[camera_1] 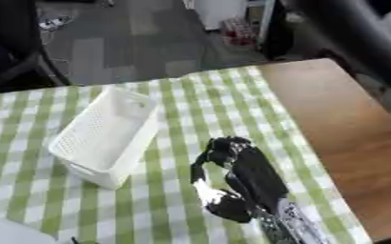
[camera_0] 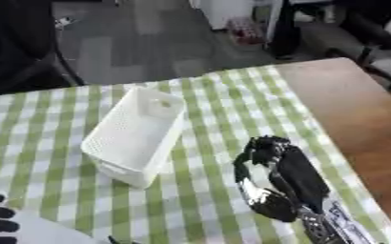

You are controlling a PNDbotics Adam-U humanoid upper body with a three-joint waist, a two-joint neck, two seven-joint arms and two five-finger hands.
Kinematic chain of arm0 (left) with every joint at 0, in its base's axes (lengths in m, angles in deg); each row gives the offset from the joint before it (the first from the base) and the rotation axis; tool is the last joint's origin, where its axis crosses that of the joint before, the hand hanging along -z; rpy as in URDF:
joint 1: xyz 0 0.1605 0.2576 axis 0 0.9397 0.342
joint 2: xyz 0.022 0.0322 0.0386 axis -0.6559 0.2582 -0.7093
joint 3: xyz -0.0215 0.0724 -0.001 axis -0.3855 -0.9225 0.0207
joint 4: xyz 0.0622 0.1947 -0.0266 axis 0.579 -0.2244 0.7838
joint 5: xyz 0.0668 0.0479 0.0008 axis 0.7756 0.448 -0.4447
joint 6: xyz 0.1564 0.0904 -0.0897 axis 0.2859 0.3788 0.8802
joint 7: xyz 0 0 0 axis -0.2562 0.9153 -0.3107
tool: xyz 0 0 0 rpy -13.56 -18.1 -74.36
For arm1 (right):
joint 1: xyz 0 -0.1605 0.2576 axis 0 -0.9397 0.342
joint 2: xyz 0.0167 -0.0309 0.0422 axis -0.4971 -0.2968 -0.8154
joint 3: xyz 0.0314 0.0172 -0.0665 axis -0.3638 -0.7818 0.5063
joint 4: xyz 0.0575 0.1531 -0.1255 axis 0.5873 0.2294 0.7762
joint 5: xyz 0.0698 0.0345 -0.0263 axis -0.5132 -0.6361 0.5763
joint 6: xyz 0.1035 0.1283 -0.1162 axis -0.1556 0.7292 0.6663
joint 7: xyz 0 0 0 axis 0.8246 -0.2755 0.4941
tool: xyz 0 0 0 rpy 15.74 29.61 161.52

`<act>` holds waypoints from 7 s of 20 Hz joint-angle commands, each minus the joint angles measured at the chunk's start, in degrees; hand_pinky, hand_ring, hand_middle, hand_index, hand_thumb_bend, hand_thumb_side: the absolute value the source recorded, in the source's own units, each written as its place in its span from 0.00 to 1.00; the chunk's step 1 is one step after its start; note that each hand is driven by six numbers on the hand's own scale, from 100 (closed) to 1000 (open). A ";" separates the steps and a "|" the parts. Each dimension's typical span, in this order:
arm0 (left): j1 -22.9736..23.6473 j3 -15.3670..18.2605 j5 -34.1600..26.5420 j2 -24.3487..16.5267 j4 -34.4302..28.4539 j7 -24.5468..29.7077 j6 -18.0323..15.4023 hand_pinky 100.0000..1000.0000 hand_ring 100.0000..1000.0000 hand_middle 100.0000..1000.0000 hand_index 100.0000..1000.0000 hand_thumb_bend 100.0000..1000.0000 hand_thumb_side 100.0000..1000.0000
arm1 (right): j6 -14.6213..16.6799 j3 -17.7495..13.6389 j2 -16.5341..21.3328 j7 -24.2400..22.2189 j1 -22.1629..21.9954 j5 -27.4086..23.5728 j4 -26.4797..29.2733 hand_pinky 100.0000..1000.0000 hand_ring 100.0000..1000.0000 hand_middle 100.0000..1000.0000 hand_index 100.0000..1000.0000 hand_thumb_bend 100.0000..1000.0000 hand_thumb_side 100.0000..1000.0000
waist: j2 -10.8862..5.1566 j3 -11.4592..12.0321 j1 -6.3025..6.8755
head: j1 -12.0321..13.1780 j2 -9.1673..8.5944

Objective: Pick up objects on the table and place them in the box.

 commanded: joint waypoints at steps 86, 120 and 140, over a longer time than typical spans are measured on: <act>2.67 0.72 -1.93 0.97 6.68 -3.67 -0.20 0.00 0.00 0.00 0.15 0.00 0.48 | 1.12 -0.81 1.58 -0.62 1.17 -1.74 0.78 0.45 0.32 0.39 0.51 0.00 1.00 | -0.25 -0.14 0.08 | 0.42 -3.27; -9.37 8.85 -34.67 -2.13 7.97 14.50 -0.20 0.00 0.00 0.00 0.16 0.00 0.45 | 1.41 -1.06 2.56 -0.66 1.67 -2.32 0.78 0.45 0.32 0.39 0.51 0.00 1.00 | -0.37 -0.18 0.81 | 1.60 -3.48; -14.65 5.90 -19.98 1.40 12.11 4.19 -0.20 0.00 0.00 0.00 0.15 0.00 0.45 | 5.26 -3.35 6.31 -2.36 6.16 -8.61 0.78 0.45 0.32 0.39 0.51 0.00 1.00 | 0.38 -3.57 1.99 | 3.99 -6.99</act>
